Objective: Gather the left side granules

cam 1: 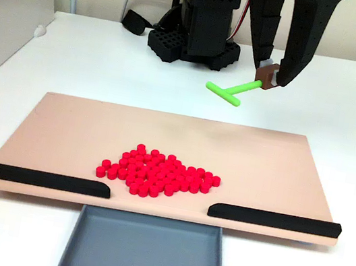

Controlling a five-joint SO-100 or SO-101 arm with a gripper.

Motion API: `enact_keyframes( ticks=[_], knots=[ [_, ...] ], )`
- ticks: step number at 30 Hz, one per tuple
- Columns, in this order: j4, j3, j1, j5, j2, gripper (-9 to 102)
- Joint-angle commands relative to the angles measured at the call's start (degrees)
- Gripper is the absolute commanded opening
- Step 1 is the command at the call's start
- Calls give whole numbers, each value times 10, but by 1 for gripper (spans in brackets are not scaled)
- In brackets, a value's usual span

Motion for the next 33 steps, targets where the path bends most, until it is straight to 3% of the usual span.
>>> enact_keyframes(
  ticks=[1, 33],
  knots=[
    [-3, -18, -6, 17, 0, 0],
    [-4, -182, -33, 205, -146, 0]
  ],
)
